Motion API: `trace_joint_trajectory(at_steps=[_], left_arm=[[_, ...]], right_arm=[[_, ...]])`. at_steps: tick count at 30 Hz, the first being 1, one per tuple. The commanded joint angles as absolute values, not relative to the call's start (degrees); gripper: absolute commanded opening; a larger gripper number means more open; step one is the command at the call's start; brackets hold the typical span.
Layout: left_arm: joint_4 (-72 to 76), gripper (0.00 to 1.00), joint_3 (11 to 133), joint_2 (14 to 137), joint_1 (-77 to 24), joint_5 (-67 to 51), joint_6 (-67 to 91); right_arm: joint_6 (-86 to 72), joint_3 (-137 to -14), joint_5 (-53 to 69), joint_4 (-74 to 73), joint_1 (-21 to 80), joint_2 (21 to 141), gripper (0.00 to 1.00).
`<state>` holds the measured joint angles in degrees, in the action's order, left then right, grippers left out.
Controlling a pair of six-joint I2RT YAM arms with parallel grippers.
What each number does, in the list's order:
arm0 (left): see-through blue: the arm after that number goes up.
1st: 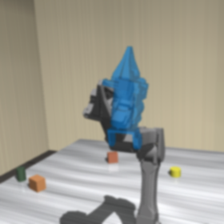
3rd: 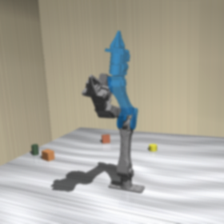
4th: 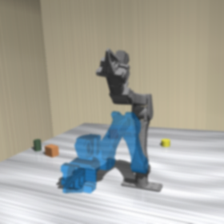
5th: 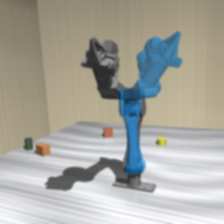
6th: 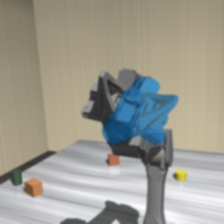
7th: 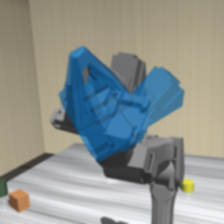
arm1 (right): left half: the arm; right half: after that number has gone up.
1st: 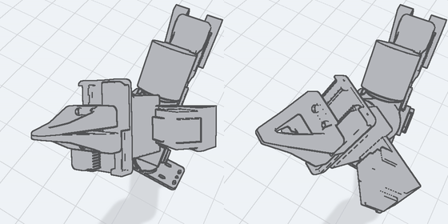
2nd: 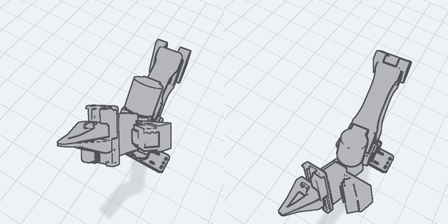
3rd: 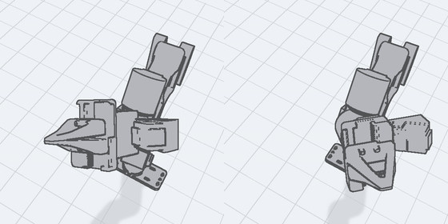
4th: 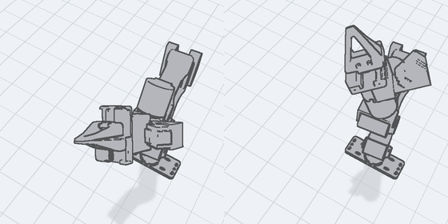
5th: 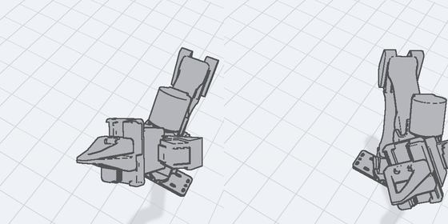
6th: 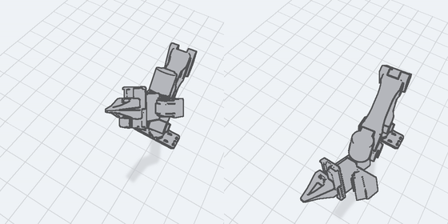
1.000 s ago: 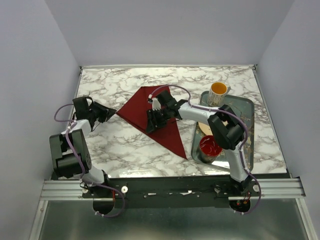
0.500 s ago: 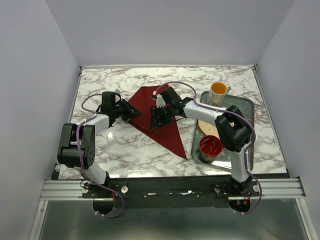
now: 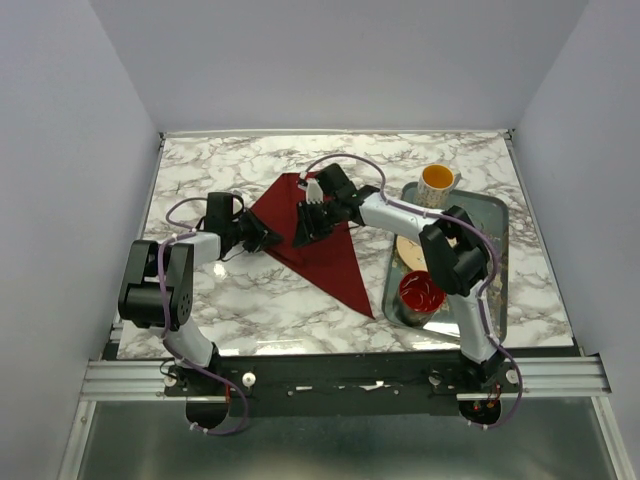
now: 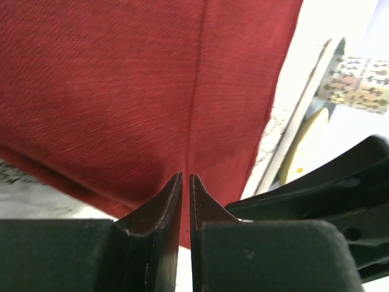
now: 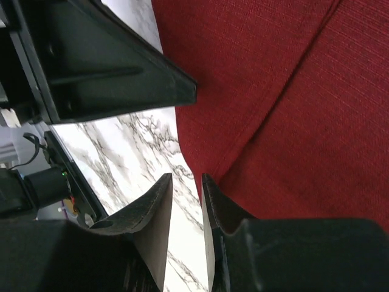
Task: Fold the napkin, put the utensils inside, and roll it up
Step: Fold the napkin
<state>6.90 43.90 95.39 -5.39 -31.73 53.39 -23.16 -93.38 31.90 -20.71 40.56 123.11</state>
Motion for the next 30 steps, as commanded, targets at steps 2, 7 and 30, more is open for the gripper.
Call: trace_joint_trajectory(at_steps=[2,7,30], left_arm=[[3.17,0.18,42.80,94.22,-5.62,-28.57,49.05],[2.81,0.18,41.31,93.61,-5.54,-28.04,48.78],[-9.04,0.51,47.46,77.02,-10.09,-23.92,37.82]], right_arm=[[-24.34,-95.54,34.98,-21.27,41.57,126.73,0.33],[-24.61,-95.80,35.68,-21.01,42.36,128.14,0.33],[-23.65,-81.23,25.94,-24.34,36.13,105.49,0.52]])
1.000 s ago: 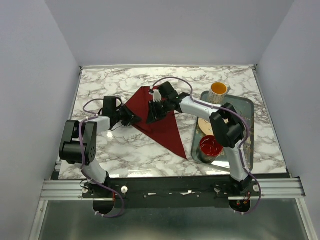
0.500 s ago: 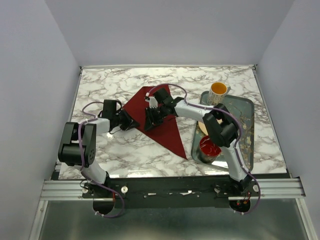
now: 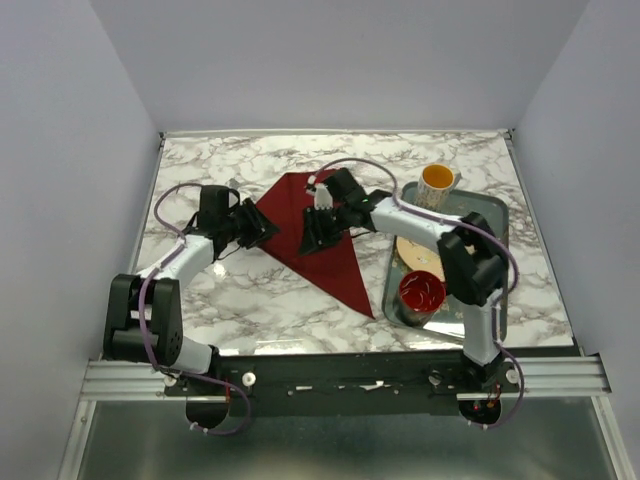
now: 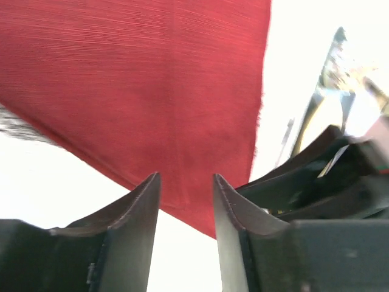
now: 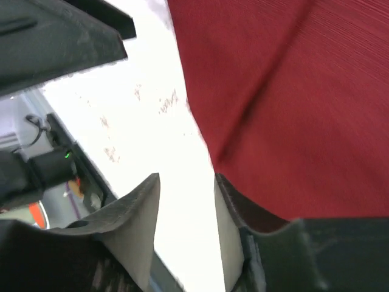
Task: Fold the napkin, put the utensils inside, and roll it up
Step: Fold the napkin
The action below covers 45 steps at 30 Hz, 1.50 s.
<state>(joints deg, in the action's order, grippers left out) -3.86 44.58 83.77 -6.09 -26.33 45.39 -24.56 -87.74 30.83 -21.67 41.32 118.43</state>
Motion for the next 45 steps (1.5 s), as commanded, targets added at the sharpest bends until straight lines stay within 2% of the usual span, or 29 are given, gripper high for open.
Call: trace_joint_trajectory(at_steps=[1,4,9,11,12,15,19,21,26,36,45], left_arm=[[-10.18,0.53,47.72,75.69,-13.24,-21.47,36.49],[-11.42,0.58,46.67,70.33,-19.58,-17.16,32.61],[-10.72,0.67,45.53,67.94,-39.84,-9.68,27.70],[-10.03,0.66,46.23,68.73,-45.68,-5.91,24.46],[-9.76,0.61,46.67,70.21,-51.62,-4.67,23.04],[-9.06,0.51,47.99,75.12,-58.16,-1.94,18.47],[-6.94,0.52,48.16,80.59,-66.16,-0.44,14.77],[-8.17,0.57,49.92,83.83,-67.76,2.89,13.28],[-8.62,0.60,52.91,89.90,-70.40,7.90,11.43],[-7.56,0.60,55.37,96.32,-71.37,13.27,9.41],[-7.56,0.59,56.16,100.63,-71.46,11.95,8.96]], right_arm=[[-22.77,-78.17,24.19,-24.95,34.21,103.21,0.59],[-20.58,-74.46,18.12,-28.20,30.42,94.50,0.68],[-20.74,-70.06,15.73,-31.29,23.13,85.18,0.72],[-20.57,-68.56,17.91,-31.46,19.52,81.84,0.72],[-20.31,-68.12,18.19,-31.38,18.29,80.78,0.72],[-19.51,-66.28,17.93,-31.29,15.39,77.00,0.72],[-20.39,-64.17,19.33,-30.59,13.63,73.13,0.72],[-20.39,-63.64,20.30,-30.32,13.54,71.72,0.72],[-20.13,-61.88,21.00,-29.36,13.27,69.61,0.72],[-19.51,-60.91,23.29,-28.21,13.10,68.73,0.72],[-19.51,-60.21,23.99,-27.42,12.92,68.38,0.72]])
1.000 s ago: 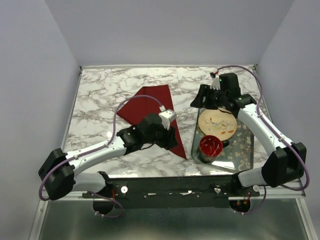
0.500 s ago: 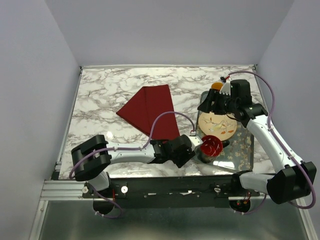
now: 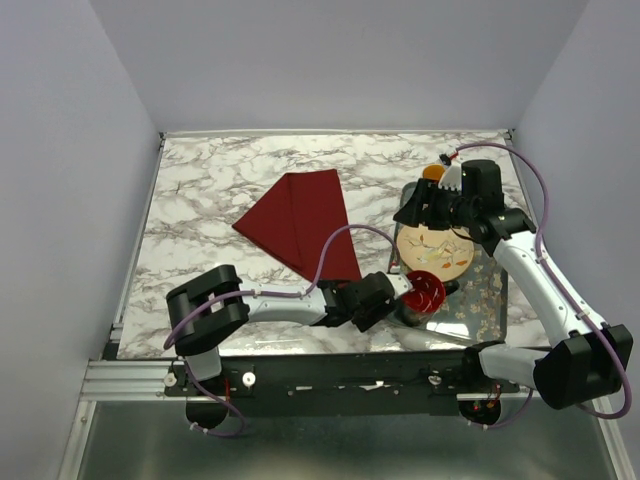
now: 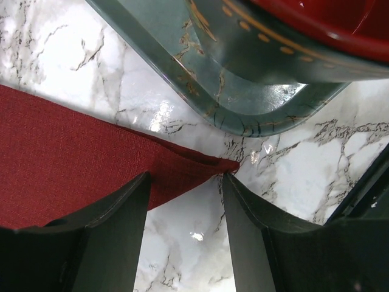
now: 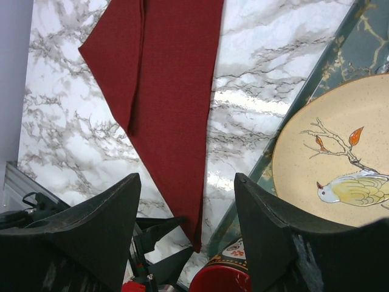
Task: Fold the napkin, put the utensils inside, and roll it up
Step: Fold the napkin
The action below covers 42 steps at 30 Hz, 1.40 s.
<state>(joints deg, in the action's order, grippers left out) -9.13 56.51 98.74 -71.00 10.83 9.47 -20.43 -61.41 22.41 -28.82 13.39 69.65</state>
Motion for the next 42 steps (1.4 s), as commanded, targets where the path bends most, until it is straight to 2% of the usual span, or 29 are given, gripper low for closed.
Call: trace_joint_trajectory(at_steps=[1,8,11,14,15,17,18,22,25,33,42], left_arm=[[-7.82,0.59,56.16,100.90,-71.46,12.13,9.05],[-5.90,0.61,54.76,101.86,-71.46,11.43,10.54],[-5.02,0.58,54.15,102.57,-71.46,12.30,11.16],[-3.35,0.47,52.83,101.52,-71.37,14.58,12.04],[-3.17,0.39,52.56,101.17,-71.37,16.16,12.56],[-2.73,0.30,52.04,99.33,-71.28,17.66,13.18],[-2.55,0.21,51.77,98.53,-71.19,18.28,13.27],[-2.46,0.01,51.24,93.70,-70.14,19.78,14.58],[-2.99,0.00,50.45,89.05,-66.55,17.41,16.60],[-1.49,0.00,46.93,75.25,-47.22,-5.32,26.44],[-1.76,0.00,46.76,73.39,-22.61,-22.31,34.53]], right_arm=[[-19.60,-60.21,24.08,-27.42,13.01,68.47,0.72],[-19.78,-59.94,25.05,-26.90,12.92,69.17,0.72],[-19.95,-59.94,25.31,-26.72,12.92,69.52,0.72],[-19.86,-59.77,25.31,-26.81,12.92,69.70,0.72],[-19.86,-59.77,25.40,-26.72,12.92,69.78,0.72],[-20.04,-59.76,25.66,-26.63,12.92,70.05,0.72],[-20.04,-59.68,25.75,-26.63,12.92,70.31,0.72],[-20.04,-59.94,25.93,-26.54,12.92,70.75,0.72],[-20.30,-60.47,26.36,-26.54,12.92,71.54,0.72],[-20.57,-62.66,27.77,-26.19,12.92,75.32,0.72],[-21.80,-68.55,30.58,-25.40,13.01,81.55,0.72]])
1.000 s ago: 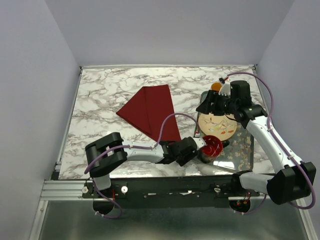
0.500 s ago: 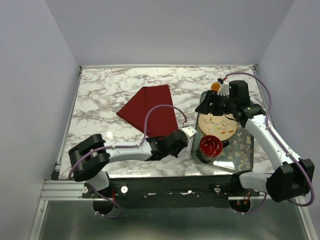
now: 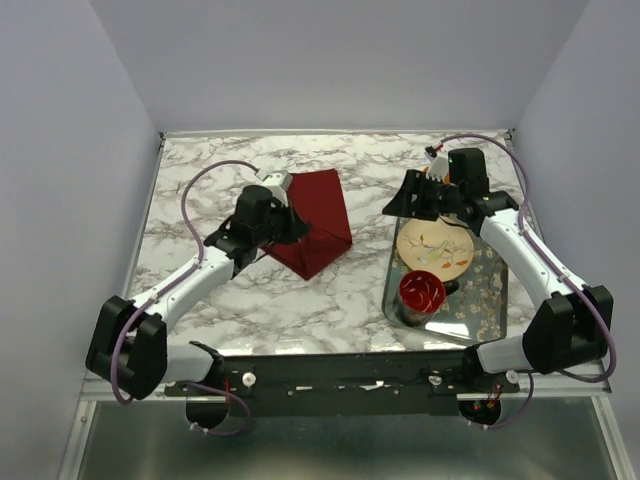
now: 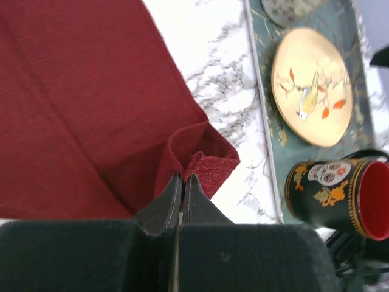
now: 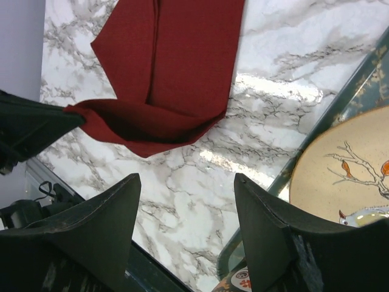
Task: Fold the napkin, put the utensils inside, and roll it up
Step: Fold the napkin
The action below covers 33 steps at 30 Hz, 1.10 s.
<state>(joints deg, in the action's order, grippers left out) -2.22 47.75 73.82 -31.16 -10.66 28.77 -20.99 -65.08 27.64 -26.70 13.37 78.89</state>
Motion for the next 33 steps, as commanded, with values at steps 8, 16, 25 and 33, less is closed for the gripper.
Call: trace_joint_trajectory(at_steps=[8,16,25,33], left_arm=[[3.51,0.00,44.39,74.62,-9.15,-30.05,39.90],[3.52,0.00,45.88,79.62,-0.80,-30.94,39.99],[4.04,0.00,48.51,87.18,4.39,-30.59,40.08],[0.18,0.00,52.82,92.19,5.97,-28.65,38.94]], right_arm=[[-22.15,-70.05,31.90,-24.70,13.18,84.46,0.72],[-21.97,-70.66,32.43,-24.43,14.67,86.66,0.72],[-22.32,-73.56,31.90,-24.00,17.92,91.13,0.72],[-23.38,-77.60,31.29,-23.82,23.11,95.88,0.72]])
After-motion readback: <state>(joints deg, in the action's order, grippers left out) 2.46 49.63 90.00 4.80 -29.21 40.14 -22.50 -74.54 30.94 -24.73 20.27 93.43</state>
